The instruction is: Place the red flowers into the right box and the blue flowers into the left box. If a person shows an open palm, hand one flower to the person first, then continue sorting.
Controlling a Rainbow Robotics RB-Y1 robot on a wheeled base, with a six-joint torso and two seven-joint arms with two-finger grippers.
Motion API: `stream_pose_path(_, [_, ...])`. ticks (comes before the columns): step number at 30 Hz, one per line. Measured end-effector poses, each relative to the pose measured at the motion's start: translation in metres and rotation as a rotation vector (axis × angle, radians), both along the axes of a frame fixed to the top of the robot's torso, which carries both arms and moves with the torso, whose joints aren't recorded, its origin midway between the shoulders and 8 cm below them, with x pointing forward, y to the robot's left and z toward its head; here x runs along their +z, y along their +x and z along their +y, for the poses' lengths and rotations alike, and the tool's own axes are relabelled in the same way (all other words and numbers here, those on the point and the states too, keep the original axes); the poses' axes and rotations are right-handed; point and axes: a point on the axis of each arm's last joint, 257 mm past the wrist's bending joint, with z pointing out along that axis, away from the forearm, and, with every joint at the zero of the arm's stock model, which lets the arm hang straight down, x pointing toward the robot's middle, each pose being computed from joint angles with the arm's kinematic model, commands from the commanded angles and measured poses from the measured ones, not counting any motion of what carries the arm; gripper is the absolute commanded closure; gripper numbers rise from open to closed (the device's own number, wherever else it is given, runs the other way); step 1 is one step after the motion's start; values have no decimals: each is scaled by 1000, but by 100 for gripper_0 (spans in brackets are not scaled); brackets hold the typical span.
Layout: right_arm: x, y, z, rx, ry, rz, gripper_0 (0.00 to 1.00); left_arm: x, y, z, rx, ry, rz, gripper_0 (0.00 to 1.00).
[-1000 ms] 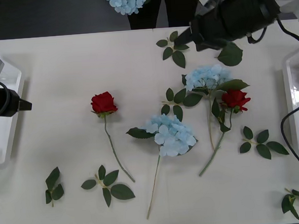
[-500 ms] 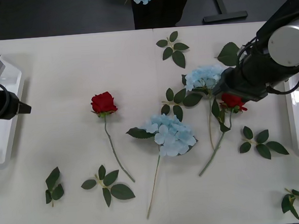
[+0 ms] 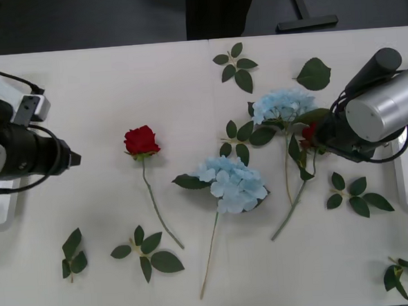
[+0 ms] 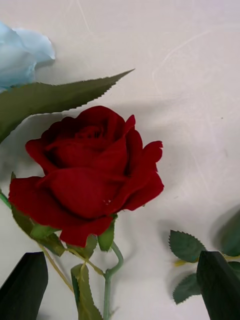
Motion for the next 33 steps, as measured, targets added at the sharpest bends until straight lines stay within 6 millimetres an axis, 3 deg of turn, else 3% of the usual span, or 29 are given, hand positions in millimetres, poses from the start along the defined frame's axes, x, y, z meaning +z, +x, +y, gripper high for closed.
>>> stream_pose_path(6, [-17,4,9,-9,15,2,13,-44,-8,-59,145,-116,16,0])
stream_pose_path(12, [-28,6,18,26,-4,-8,14,-63,-4,-114,84,-142,47,0])
stream_pose_path(17, [-41,8,12,21,-16,-7,14,-70,13,-134,89,-155,58,0])
stream_pose_path(26, [-54,8,10,23,-30,2,15,-98,41,-149,85,-176,59,0])
stream_pose_path(29, [-55,9,6,20,-42,-4,31,-110,41,-150,88,-173,76,0])
stream_pose_path(30, [-55,11,5,20,-44,-9,43,-114,41,-151,92,-177,85,0])
stream_pose_path(31, [-56,12,5,20,-44,-15,47,-117,41,-152,94,-184,95,0])
stream_pose_path(33, [-58,15,2,15,-47,-21,64,-124,39,-156,98,-210,116,0])
